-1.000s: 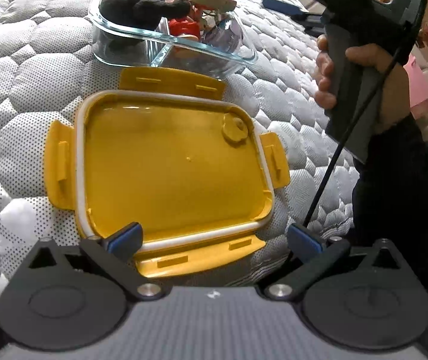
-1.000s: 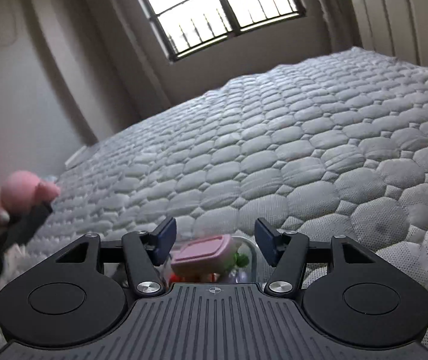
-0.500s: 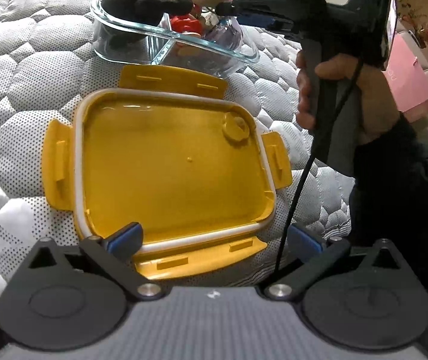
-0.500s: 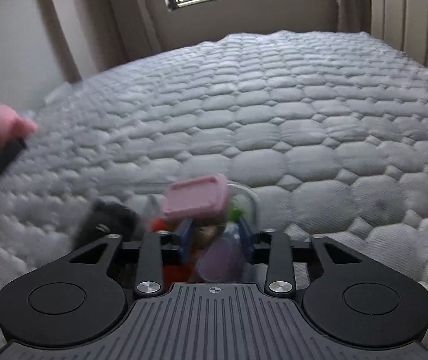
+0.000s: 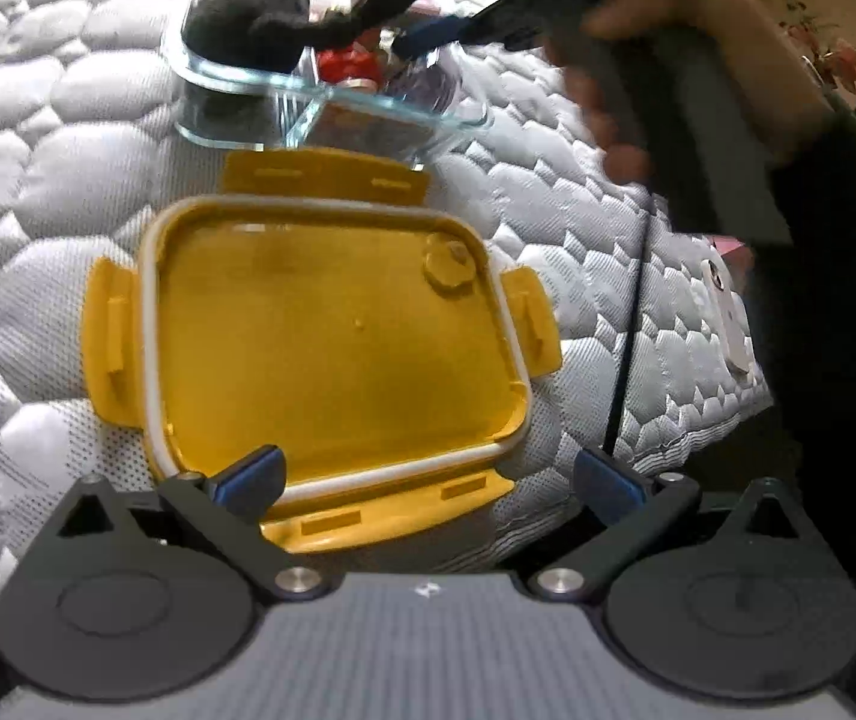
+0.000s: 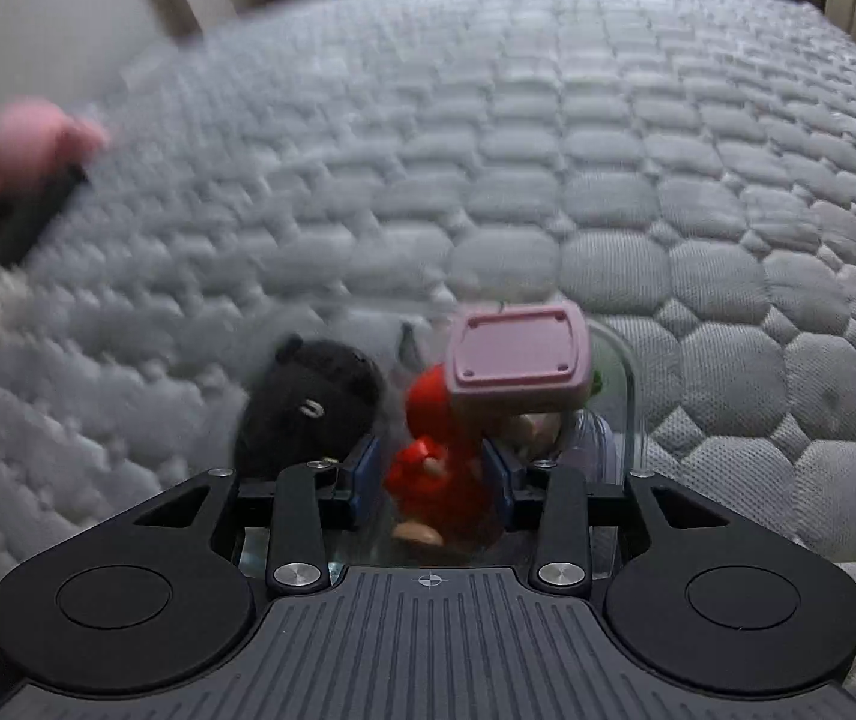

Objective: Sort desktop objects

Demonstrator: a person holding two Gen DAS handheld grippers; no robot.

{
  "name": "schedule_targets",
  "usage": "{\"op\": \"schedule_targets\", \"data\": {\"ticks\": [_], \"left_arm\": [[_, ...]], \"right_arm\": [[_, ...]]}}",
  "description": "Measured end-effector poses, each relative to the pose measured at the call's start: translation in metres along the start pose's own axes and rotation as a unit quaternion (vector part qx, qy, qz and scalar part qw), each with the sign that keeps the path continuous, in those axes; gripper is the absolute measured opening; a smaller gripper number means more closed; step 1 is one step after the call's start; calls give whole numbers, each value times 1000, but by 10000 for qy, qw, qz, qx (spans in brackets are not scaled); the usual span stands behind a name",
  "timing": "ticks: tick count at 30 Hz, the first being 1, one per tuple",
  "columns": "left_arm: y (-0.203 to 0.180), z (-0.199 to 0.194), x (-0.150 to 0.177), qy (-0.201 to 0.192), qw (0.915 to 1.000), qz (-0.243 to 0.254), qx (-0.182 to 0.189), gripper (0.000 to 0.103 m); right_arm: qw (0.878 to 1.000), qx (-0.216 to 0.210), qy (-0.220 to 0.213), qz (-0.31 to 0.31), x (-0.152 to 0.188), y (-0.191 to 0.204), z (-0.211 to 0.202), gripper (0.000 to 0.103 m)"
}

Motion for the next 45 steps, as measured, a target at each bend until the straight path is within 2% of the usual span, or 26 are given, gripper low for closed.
{"op": "schedule_targets", "data": {"ticks": [2,5,8,13,16,19,22,24,26,29,30,32,33,35,38,41,43,44,45], "left_arm": [[-5,-7,-1,-74,9999,99,-51,103],[-15,-18,-2,-194,9992,345,-1,103],[-24,-27,-3,-330,9979,551,-12,103],[-27,-26,-2,-335,9976,614,-1,103],[-21,-23,-3,-246,9982,539,-10,103],[-13,-21,-5,-199,9990,400,41,103],[-6,-17,-11,-143,9995,166,212,103],[-5,-14,-14,-64,9994,46,326,103],[-5,-9,-17,49,9991,-26,411,103],[-10,-1,-17,165,9993,-2,326,103],[-12,2,-17,199,9993,14,313,103],[-14,4,-16,238,9993,26,297,103],[-15,5,-15,256,9992,31,289,103],[-14,4,-12,249,9993,31,274,103],[-8,2,-11,210,9993,-61,300,103],[-6,1,-11,187,9990,-131,378,103],[-8,1,-9,202,9990,-51,386,103],[-8,1,-8,205,9991,-4,371,103],[-8,0,-6,203,9992,32,349,103]], "right_arm": [[9992,229,312,-68,-9,8,9,48],[9952,572,779,-169,-22,21,24,50],[9944,618,846,-146,-25,20,26,51],[9976,200,660,10,-21,6,20,46],[9976,-250,591,274,-21,-7,12,43],[9924,-869,558,671,-19,-27,1,43],[9731,-1780,605,1333,-13,-56,-1,43],[9492,-2496,608,1820,-7,-77,2,43],[9187,-3142,520,2334,1,-97,9,43],[8944,-3679,359,2517,10,-109,15,43],[8969,-3683,296,2430,12,-108,15,42],[9134,-3450,278,2142,11,-98,8,44],[9214,-3324,273,1994,10,-93,5,57],[9292,-3214,272,1807,7,-86,-6,67],[9391,-3076,-61,1531,1,-85,-34,66],[9723,-1964,-598,1118,-8,-79,-54,65],[9878,-1182,-738,702,-14,-69,-54,63],[9891,-1152,-666,632,-14,-65,-51,53],[9896,-1177,-582,586,-14,-61,-46,48]]}}
Point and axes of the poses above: each gripper's, at about its wrist camera, not at the fingertips, and z roughly the way its jaws point, y to its left, x to its underside, the point moved 2 cm from there along z, roughly the way its jaws point, and after that the axes turned 15 degrees about y, right-handed, at the moved point
